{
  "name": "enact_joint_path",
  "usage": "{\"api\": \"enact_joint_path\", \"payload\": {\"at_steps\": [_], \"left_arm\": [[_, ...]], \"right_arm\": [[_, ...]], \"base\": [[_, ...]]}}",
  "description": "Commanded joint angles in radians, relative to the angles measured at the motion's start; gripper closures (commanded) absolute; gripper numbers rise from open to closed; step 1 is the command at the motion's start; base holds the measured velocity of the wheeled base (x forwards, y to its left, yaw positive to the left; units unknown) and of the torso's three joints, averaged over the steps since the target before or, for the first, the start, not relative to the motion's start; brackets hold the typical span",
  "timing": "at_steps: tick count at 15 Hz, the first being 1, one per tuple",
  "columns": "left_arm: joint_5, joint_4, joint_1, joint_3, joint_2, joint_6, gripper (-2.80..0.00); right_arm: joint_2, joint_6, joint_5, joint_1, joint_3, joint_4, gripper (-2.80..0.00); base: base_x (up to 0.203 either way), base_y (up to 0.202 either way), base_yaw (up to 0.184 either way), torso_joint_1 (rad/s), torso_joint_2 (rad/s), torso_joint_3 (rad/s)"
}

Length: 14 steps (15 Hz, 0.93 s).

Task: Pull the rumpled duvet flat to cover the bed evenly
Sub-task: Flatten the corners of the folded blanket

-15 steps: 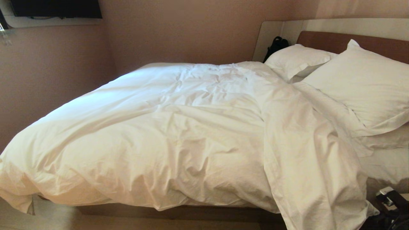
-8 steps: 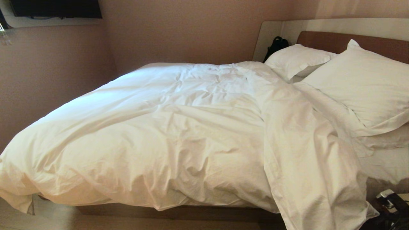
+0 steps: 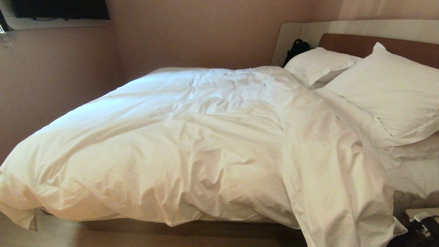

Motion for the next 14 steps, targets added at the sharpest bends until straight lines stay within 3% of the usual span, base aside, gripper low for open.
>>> {"api": "enact_joint_path", "payload": {"at_steps": [1, 14], "left_arm": [[0.001, -0.001, 0.0, 0.0, 0.0, -0.001, 0.0], [0.001, -0.001, 0.0, 0.0, 0.0, 0.0, 0.0]], "right_arm": [[-0.008, -0.006, -0.008, -0.005, 0.002, -0.104, -2.8], [0.067, -0.016, 0.06, 0.003, -0.066, -0.104, -2.8]], "base": [[0.0, 0.0, 0.0, 0.0, 0.0, 0.0], [0.0, 0.0, 0.0, 0.0, 0.0, 0.0]]}}
